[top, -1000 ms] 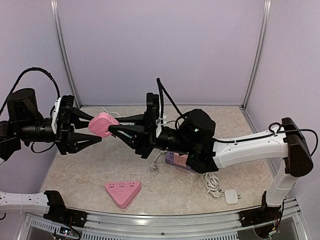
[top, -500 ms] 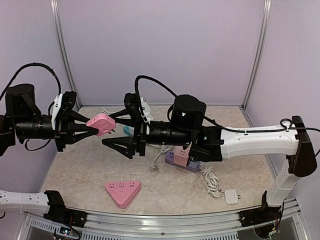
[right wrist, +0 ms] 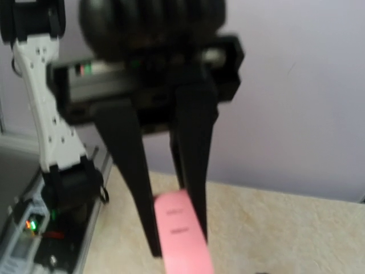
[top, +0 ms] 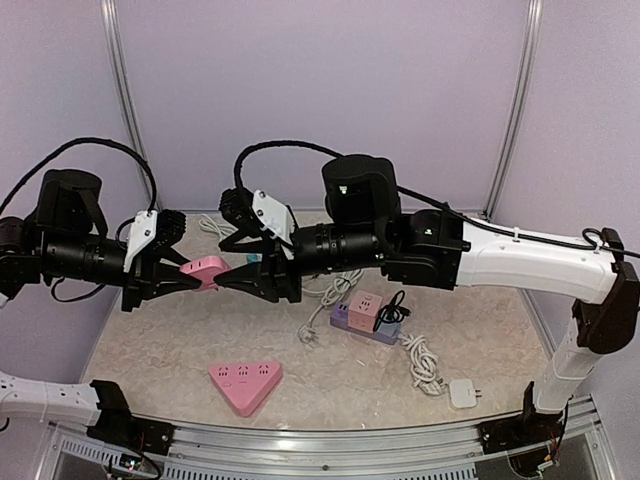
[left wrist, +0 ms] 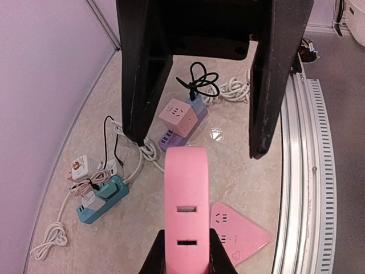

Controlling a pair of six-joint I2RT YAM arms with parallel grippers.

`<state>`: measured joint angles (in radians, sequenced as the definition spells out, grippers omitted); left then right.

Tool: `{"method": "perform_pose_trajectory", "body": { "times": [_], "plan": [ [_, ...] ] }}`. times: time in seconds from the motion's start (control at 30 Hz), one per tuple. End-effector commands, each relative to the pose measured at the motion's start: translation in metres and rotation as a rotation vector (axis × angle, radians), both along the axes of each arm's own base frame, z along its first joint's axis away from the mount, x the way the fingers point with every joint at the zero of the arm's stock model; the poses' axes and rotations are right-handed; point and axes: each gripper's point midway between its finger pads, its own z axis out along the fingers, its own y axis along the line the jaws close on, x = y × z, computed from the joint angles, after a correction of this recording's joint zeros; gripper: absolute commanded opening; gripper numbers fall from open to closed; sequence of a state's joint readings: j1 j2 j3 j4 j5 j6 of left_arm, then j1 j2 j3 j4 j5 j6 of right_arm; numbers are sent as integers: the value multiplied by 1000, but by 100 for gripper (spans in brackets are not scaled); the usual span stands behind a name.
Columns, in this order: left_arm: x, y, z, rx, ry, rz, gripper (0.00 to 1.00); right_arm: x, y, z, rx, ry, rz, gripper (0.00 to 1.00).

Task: Insert the plug
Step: Adjust the plug, then move the socket to the center of the board.

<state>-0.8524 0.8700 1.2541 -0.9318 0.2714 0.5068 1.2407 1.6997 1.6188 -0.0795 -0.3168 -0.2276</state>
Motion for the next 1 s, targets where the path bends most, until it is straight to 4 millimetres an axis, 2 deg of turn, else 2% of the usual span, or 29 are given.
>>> {"method": "perform_pose_trajectory", "body": {
  "times": [0.0, 0.17, 0.23, 0.33, 0.47, 0.53, 0.6, 0.7, 0.77, 0.83, 0.97],
  "plan": [
    [-3, 5, 1, 27, -12, -10, 0, 4, 6, -29, -84, 1, 3, 48],
    [-5, 4, -2, 40, -3, -20, 0, 8, 12, -32, -95, 18, 4, 46],
    [-5, 4, -5, 50, 1, -25, 0, 9, 15, -32, -92, 27, 7, 42],
    [-5, 3, -8, 61, 13, -27, 0, 9, 21, -34, -94, 45, 20, 28],
    [-7, 4, -12, 78, 31, -28, 0, 10, 28, -39, -116, 76, 30, 0],
    [-4, 6, -13, 81, 42, -11, 3, 12, 31, -40, -111, 97, 24, 0],
    [0, 10, -13, 74, 53, 9, 32, 15, 32, -41, -96, 122, 13, 0],
    [5, 19, -14, 66, 79, 45, 67, 23, 33, -42, -72, 166, -15, 0],
    [11, 28, -21, 79, 106, 90, 85, 31, 34, -42, -58, 183, -49, 0],
    [15, 39, -33, 97, 148, 140, 91, 40, 34, -44, -47, 199, -103, 0],
    [29, 71, -67, 119, 252, 331, 88, 60, 31, -50, -4, 253, -215, 0]
  ]
}}
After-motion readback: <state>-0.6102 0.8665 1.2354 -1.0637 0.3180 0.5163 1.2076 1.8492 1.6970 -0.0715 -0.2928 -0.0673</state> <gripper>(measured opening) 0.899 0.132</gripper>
